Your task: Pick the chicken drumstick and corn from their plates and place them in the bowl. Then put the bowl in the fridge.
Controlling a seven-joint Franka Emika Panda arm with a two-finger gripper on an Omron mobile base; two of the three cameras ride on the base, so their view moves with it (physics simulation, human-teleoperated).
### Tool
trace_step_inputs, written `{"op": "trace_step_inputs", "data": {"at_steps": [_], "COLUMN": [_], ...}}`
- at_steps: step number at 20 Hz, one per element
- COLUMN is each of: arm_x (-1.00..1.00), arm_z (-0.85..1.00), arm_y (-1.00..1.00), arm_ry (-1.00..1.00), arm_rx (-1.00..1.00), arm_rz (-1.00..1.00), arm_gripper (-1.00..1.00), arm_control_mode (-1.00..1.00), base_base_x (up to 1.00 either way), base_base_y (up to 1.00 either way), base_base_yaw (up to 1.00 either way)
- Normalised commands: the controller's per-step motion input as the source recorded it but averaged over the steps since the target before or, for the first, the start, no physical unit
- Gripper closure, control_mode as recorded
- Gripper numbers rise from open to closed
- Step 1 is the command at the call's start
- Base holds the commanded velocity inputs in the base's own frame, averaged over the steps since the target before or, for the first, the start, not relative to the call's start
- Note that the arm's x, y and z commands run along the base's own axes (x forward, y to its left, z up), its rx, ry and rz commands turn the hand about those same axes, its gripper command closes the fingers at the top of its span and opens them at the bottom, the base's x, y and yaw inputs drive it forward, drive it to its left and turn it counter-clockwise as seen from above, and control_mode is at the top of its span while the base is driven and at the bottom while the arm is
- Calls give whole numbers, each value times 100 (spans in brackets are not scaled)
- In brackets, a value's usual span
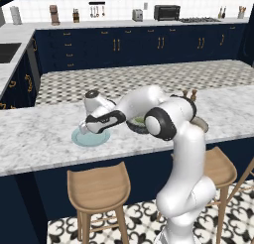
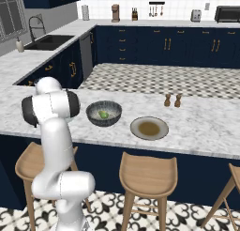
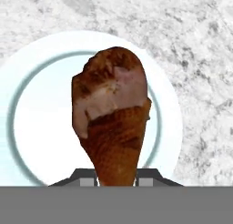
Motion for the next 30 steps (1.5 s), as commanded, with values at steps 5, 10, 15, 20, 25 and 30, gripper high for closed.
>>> {"op": "trace_step_inputs", "data": {"at_steps": [5, 10, 15, 20, 25, 30], "arm_x": [-33, -9, 0, 18, 31, 21], "arm_z": [96, 70, 27, -2, -6, -30], "arm_y": [-71, -99, -100, -100, -86, -58], "arm_ry": [-6, 0, 6, 16, 12, 1], "arm_rx": [1, 4, 15, 17, 2, 0], "arm_rz": [-7, -25, -27, -15, 1, 19], "arm_gripper": [100, 100, 100, 100, 100, 100], "arm_control_mode": [-100, -100, -100, -100, -100, -100], "base_base_x": [0, 0, 0, 0, 0, 0], "base_base_y": [0, 0, 0, 0, 0, 0], "base_base_yaw": [0, 0, 0, 0, 0, 0]}}
